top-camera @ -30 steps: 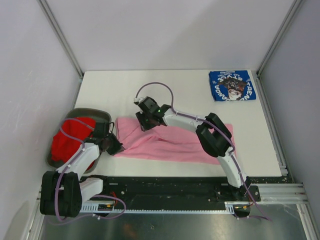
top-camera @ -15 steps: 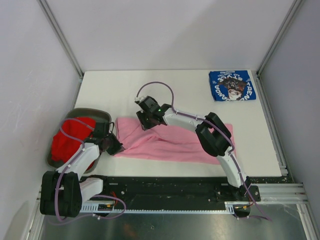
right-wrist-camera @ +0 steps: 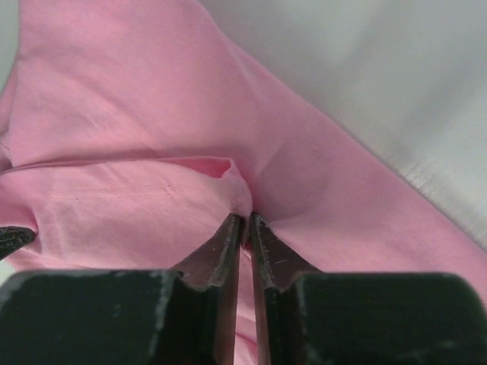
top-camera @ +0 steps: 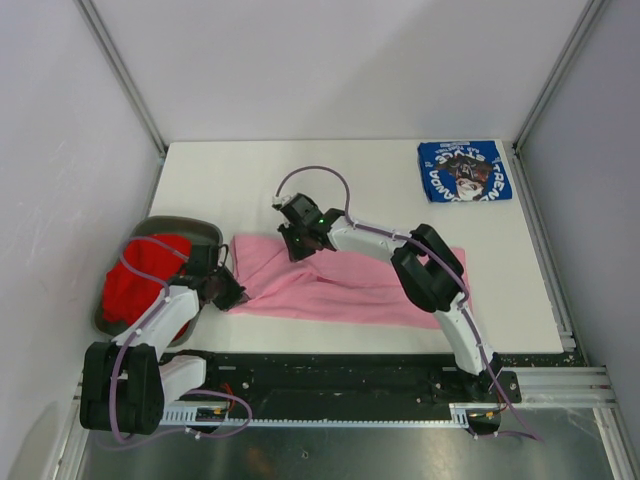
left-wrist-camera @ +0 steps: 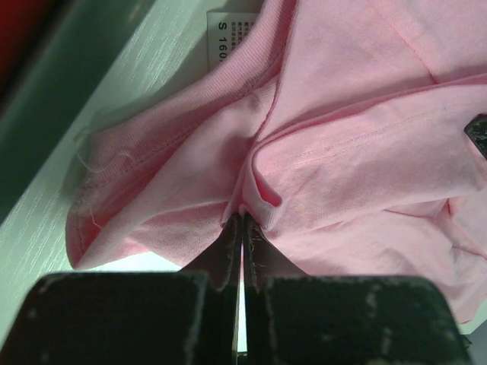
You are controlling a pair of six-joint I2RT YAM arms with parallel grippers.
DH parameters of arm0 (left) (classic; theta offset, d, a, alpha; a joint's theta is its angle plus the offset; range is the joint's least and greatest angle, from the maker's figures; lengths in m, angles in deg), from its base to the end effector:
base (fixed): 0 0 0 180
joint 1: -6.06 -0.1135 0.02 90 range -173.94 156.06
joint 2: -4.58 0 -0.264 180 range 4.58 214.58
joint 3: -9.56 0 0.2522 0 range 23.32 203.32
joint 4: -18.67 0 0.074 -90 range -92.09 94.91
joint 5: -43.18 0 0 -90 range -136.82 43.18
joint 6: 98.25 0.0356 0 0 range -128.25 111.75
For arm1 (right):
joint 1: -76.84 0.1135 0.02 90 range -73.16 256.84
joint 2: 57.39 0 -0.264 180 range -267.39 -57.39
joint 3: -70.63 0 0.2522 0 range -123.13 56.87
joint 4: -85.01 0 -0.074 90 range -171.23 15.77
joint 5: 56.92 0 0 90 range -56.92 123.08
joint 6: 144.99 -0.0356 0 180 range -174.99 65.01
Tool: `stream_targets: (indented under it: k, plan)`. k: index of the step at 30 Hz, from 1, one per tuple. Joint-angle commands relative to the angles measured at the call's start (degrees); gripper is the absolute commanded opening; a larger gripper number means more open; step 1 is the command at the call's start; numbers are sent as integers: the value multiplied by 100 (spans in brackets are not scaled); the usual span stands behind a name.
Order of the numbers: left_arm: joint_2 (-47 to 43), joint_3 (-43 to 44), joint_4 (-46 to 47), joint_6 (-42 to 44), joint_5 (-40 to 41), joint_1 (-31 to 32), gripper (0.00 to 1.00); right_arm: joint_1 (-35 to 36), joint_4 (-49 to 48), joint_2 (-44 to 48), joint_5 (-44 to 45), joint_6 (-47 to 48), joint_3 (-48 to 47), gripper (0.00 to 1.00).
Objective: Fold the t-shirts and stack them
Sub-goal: Fold the other side of the tshirt into a rectangle
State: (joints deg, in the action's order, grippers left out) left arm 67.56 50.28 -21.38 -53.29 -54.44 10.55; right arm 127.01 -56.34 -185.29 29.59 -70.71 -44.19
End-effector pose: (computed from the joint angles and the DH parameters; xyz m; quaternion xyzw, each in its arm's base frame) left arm 0.1833 -0.0191 0.1564 -0.3208 0.9143 -0.1586 0.1898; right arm 0.3158 0.3820 0.1787 -0.2892 0.8990 0.2023 0.2593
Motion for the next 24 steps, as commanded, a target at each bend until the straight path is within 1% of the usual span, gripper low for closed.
stream_targets:
  k: [1,5,11,17,24]
  plan:
    - [5,-42,-8,23,153,34,0,-73,-56,493,-89,-71,138,12]
    - [11,-30,-7,42,163,34,0,-199,-63,814,-213,-206,475,6]
    - [22,-8,-9,93,178,35,0,-371,-33,1312,-567,-412,884,5]
    - [21,-11,-7,132,195,40,0,-346,181,1411,-837,-586,1177,4]
    - [-7,4,-6,159,221,34,0,-315,264,1370,-735,-823,1644,3]
